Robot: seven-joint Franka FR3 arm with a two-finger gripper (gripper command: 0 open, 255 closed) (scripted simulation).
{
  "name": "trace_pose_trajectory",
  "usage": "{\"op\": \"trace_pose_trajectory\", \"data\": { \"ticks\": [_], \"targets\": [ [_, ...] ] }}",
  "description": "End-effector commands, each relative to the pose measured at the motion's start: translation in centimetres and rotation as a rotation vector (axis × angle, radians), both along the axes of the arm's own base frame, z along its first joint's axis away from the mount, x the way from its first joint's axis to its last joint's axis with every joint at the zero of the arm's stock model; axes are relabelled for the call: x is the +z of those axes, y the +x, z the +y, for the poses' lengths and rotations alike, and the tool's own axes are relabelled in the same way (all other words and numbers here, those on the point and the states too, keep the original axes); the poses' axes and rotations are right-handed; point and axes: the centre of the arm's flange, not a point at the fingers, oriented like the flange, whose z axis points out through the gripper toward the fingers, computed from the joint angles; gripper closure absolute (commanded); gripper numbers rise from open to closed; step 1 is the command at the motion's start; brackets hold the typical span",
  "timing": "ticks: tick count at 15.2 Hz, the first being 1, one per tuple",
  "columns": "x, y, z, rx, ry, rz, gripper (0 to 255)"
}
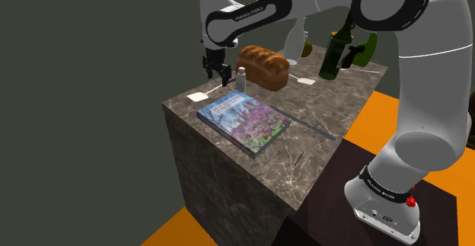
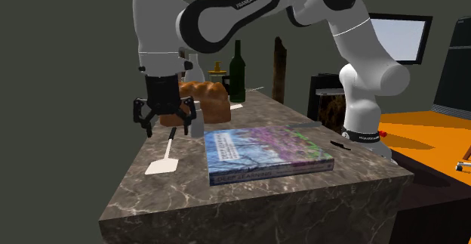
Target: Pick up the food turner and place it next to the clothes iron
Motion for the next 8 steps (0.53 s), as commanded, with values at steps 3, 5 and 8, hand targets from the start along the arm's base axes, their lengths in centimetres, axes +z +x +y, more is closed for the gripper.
{"op": "trace_pose_trajectory", "data": {
  "ticks": [3,5,8],
  "targets": [
    [-1.98,0.06,-0.16,-0.001,0.000,0.000,0],
    [-1.98,0.06,-0.16,-0.001,0.000,0.000,0],
    [-1.98,0.06,-0.16,-0.001,0.000,-0.001,0]
  ]
}}
